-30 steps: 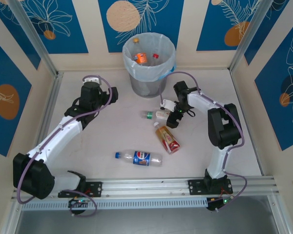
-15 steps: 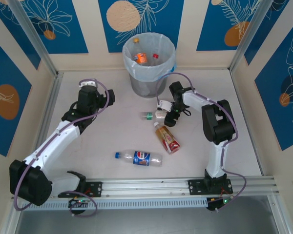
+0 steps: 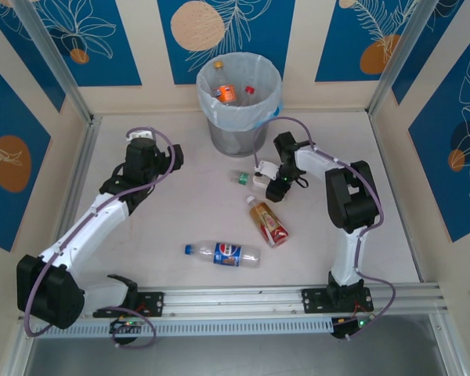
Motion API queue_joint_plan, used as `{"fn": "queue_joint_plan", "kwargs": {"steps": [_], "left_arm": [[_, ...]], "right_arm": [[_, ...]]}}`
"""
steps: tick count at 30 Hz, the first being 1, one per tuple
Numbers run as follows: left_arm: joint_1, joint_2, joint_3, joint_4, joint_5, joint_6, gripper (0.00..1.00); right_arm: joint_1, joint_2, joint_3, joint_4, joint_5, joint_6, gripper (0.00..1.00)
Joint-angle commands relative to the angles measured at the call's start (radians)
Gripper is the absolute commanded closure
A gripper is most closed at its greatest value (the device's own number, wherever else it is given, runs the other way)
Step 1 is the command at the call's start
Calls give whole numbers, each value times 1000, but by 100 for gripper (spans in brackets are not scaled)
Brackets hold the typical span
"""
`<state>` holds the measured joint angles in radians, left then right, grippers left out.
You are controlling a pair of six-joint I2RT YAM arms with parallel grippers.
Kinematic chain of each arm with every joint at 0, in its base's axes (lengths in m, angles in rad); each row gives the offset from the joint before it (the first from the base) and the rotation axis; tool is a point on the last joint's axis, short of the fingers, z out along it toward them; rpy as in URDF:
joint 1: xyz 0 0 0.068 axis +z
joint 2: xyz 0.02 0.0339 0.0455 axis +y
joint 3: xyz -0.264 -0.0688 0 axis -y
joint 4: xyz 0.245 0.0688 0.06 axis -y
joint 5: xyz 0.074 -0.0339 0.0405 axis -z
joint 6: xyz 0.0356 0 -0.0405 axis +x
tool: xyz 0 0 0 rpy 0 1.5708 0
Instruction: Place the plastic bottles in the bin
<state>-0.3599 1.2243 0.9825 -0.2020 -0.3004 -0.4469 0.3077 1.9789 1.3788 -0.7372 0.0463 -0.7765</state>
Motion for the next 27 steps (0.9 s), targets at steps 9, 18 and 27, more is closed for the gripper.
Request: {"fn": "queue_joint_plan", "kwargs": {"steps": [9, 18, 27], "left_arm": [[21, 30, -13, 18, 12, -21, 1], [27, 46, -8, 23, 31, -39, 1], [30, 58, -7, 20, 40, -54, 1]], "right_arm": [[-63, -78, -70, -6, 24, 83, 49], [-101, -120, -135, 63, 23, 101, 50], [-155, -172, -178, 130, -33, 143, 53]]}}
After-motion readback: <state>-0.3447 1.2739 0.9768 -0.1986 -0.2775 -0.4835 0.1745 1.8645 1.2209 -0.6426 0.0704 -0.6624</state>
